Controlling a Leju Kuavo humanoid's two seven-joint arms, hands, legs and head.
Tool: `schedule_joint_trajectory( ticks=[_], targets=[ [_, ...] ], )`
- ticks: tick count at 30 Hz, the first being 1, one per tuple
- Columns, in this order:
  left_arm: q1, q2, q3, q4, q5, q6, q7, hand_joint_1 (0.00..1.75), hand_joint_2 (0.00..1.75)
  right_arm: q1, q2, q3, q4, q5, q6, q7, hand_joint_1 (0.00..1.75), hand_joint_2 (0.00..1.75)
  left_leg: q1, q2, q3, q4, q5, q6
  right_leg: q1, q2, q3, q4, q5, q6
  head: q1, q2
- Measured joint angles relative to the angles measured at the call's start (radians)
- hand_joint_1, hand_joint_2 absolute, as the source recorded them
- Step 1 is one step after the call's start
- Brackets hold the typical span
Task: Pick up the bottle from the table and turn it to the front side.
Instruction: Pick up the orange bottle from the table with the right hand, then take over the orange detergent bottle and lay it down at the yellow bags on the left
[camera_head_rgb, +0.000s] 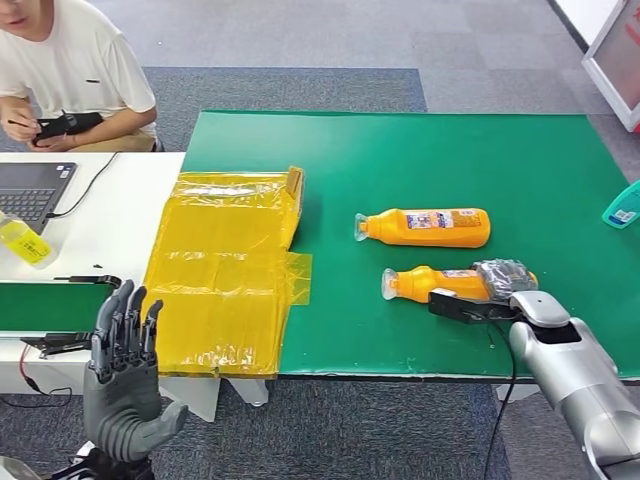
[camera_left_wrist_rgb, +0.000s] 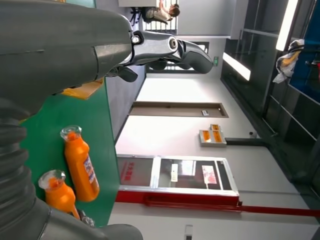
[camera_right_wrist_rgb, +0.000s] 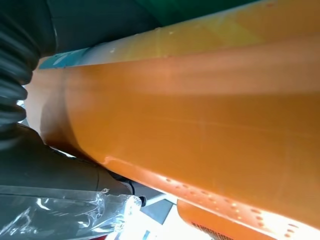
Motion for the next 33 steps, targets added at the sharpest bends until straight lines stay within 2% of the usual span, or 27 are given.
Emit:
schedule_joint_trajectory(
  ticks=[3, 6, 9, 12, 14, 17, 22, 26, 28, 33],
  targets=[
    [0.0, 0.0, 0.0, 0.001, 0.005, 0.0, 0.0, 0.0, 1.75, 0.012, -0.002, -0.007, -0.01, -0.085, -0.019, -0.055, 1.75, 1.75, 0.0, 0.0, 0.001, 0.0, 0.0, 0.0, 0.0, 0.0, 0.001, 0.0, 0.0, 0.0, 0.0, 0.0],
    [0.0, 0.0, 0.0, 0.004, 0.002, 0.0, 0.0, 0.0, 1.75, 0.094, 0.016, -0.052, -0.106, -0.217, -0.108, -0.131, 1.75, 1.75, 0.001, 0.0, 0.001, 0.0, -0.001, 0.0, 0.001, 0.0, 0.002, 0.0, 0.0, 0.0, 0.0, 0.0],
    [-0.001, 0.0, -0.002, 0.005, -0.017, 0.013, 0.001, 0.0, 1.75, 0.22, 0.106, -0.111, -0.274, -0.273, -0.186, -0.153, 1.75, 1.75, 0.001, 0.0, 0.001, 0.0, -0.001, -0.002, 0.002, 0.0, 0.001, 0.0, -0.001, -0.001, 0.0, 0.0],
    [-0.003, 0.0, -0.009, 0.005, -0.032, 0.037, 0.007, 0.0, 1.75, 0.32, 0.222, -0.157, -0.437, -0.337, -0.202, -0.175, 1.75, 1.75, 0.002, 0.0, 0.0, -0.001, 0.0, -0.003, 0.003, 0.0, -0.001, 0.001, -0.002, -0.003, 0.0, 0.0],
    [-0.003, 0.001, -0.015, 0.005, -0.034, 0.045, 0.012, 0.0, 1.75, 0.355, 0.28, -0.18, -0.517, -0.356, -0.201, -0.178, 1.75, 1.75, 0.003, -0.001, 0.0, -0.001, 0.0, -0.004, 0.003, -0.001, -0.001, 0.001, -0.003, -0.004, 0.0, 0.0],
    [-0.004, 0.002, -0.022, 0.005, -0.034, 0.05, 0.014, 0.0, 1.75, 0.381, 0.326, -0.21, -0.587, -0.363, -0.196, -0.176, 1.75, 1.75, 0.002, 0.0, -0.001, -0.001, -0.001, -0.003, 0.003, -0.001, -0.001, 0.0, -0.003, -0.003, 0.0, 0.0],
    [-0.005, 0.003, -0.024, 0.005, -0.035, 0.052, 0.014, 0.0, 1.75, 0.401, 0.357, -0.239, -0.639, -0.375, -0.189, -0.187, 1.75, 1.75, 0.001, 0.0, 0.0, 0.0, -0.002, -0.002, 0.001, 0.0, -0.001, 0.0, -0.001, -0.002, 0.0, 0.0],
    [-0.01, 0.005, -0.04, 0.006, -0.053, 0.064, 0.046, 0.0, 1.75, 0.437, 0.415, -0.258, -0.691, -0.389, -0.205, -0.292, 1.75, 1.75, 0.001, 0.0, 0.0, 0.0, -0.002, -0.002, 0.001, 0.0, -0.001, 0.0, -0.002, -0.002, 0.0, 0.0],
    [-0.016, 0.012, -0.067, 0.011, -0.072, 0.094, 0.078, 0.0, 1.75, 0.477, 0.451, -0.24, -0.729, -0.298, -0.276, -0.346, 1.75, 1.75, 0.001, 0.0, 0.0, 0.0, -0.002, -0.002, 0.002, 0.0, -0.001, 0.0, -0.002, -0.003, 0.0, 0.0],
    [-0.04, 0.037, -0.165, 0.028, -0.101, 0.189, 0.114, 0.0, 1.75, 0.594, 0.498, -0.107, -0.781, -0.129, -0.551, -0.437, 1.75, 1.75, 0.002, 0.0, 0.0, 0.0, -0.003, -0.004, 0.003, 0.0, -0.002, 0.0, -0.004, -0.004, 0.0, 0.0]
  ],
)
